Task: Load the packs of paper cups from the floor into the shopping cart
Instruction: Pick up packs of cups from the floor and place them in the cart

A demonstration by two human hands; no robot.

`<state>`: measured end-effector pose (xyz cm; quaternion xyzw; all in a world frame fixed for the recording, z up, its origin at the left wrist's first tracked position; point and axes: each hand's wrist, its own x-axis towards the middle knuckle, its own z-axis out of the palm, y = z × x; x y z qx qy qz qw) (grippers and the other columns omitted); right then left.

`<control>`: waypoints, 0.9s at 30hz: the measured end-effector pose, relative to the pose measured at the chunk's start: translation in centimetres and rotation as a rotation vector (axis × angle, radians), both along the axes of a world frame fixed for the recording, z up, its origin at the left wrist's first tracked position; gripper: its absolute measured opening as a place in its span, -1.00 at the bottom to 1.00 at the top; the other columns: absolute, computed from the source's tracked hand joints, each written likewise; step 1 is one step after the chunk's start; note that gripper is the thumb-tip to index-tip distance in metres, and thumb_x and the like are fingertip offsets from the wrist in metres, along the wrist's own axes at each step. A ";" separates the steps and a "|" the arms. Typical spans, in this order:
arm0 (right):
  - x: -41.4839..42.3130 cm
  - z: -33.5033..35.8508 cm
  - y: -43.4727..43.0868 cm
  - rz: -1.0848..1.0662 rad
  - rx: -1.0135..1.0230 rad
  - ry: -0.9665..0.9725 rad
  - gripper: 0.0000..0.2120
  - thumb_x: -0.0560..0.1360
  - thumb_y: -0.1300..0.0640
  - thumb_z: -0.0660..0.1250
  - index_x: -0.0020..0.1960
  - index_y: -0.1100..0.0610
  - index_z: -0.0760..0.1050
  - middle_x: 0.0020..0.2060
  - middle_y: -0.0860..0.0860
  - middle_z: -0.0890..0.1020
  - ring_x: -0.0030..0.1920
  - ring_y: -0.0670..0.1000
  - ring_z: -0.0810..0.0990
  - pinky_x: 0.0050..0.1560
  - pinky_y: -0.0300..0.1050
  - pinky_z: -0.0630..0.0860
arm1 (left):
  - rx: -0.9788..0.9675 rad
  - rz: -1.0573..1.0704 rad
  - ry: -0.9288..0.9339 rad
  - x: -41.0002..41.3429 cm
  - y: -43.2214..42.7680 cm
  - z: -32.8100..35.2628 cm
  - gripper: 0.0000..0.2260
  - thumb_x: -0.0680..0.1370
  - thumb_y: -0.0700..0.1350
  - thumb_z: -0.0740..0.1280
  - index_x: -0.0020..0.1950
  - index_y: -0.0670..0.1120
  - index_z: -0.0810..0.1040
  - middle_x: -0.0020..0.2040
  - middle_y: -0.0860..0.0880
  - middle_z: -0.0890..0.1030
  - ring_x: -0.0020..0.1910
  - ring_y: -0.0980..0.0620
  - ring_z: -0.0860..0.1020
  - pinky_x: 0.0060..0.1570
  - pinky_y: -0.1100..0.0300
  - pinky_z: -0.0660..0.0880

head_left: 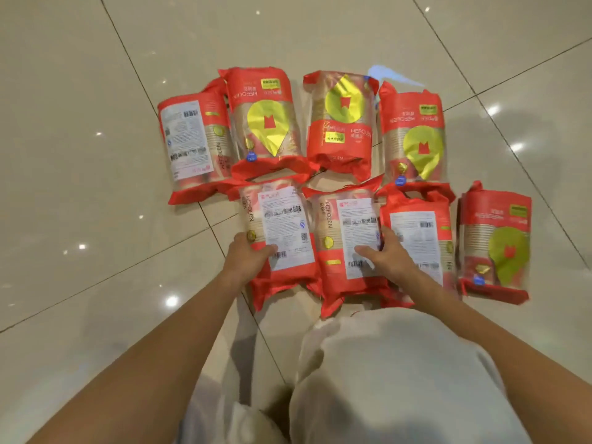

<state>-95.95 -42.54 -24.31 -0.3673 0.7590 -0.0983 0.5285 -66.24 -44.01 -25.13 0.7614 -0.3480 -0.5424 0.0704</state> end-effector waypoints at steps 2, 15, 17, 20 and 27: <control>-0.1 -3.1 0.1 -0.071 0.012 -0.012 -0.25 0.35 0.01 0.59 0.43 0.07 0.32 0.20 -0.01 0.63 0.19 0.06 0.63 0.29 0.16 0.53 | 0.021 0.197 0.121 0.0 0.2 -3.0 -0.23 0.24 0.11 0.62 0.34 -0.17 0.46 0.22 -0.11 0.68 0.08 -0.11 0.70 0.16 -0.09 0.64; 2.6 19.8 -0.5 -0.209 -0.272 -0.041 -0.26 0.28 0.20 0.66 0.30 0.09 0.30 0.06 -0.05 0.64 -0.02 -0.11 0.64 -0.13 -0.29 0.56 | -0.250 0.421 0.137 1.3 1.3 21.7 -0.51 0.28 -0.08 0.66 0.07 -0.03 0.47 0.04 -0.05 0.69 -0.06 -0.02 0.71 -0.07 0.05 0.68; 3.9 30.0 -1.1 -0.184 -0.350 -0.087 -0.26 0.29 0.24 0.65 0.31 0.06 0.30 0.04 -0.13 0.61 -0.06 -0.23 0.63 -0.17 -0.39 0.55 | -0.331 0.464 0.161 2.6 2.2 31.7 -0.60 0.37 -0.19 0.62 0.05 -0.03 0.47 0.01 -0.02 0.68 -0.09 0.03 0.70 -0.21 0.20 0.64; 6.8 46.2 -0.2 -0.121 -0.426 -0.140 -0.27 0.30 0.25 0.64 0.31 0.04 0.29 0.02 -0.18 0.59 -0.15 -0.36 0.62 -0.12 -0.36 0.55 | -0.419 0.548 0.166 6.0 5.4 47.9 -0.54 0.37 -0.16 0.62 0.16 -0.11 0.47 0.06 -0.06 0.68 -0.07 0.03 0.71 -0.22 0.23 0.62; 16.6 75.0 6.4 0.090 -0.518 -0.331 -0.24 0.30 0.20 0.65 0.35 -0.01 0.31 0.03 -0.21 0.61 -0.07 -0.29 0.64 -0.03 -0.17 0.55 | -0.600 0.666 0.013 15.2 18.0 79.5 -0.47 0.35 -0.11 0.64 0.23 -0.03 0.48 0.10 0.01 0.70 -0.02 0.02 0.73 -0.08 0.08 0.67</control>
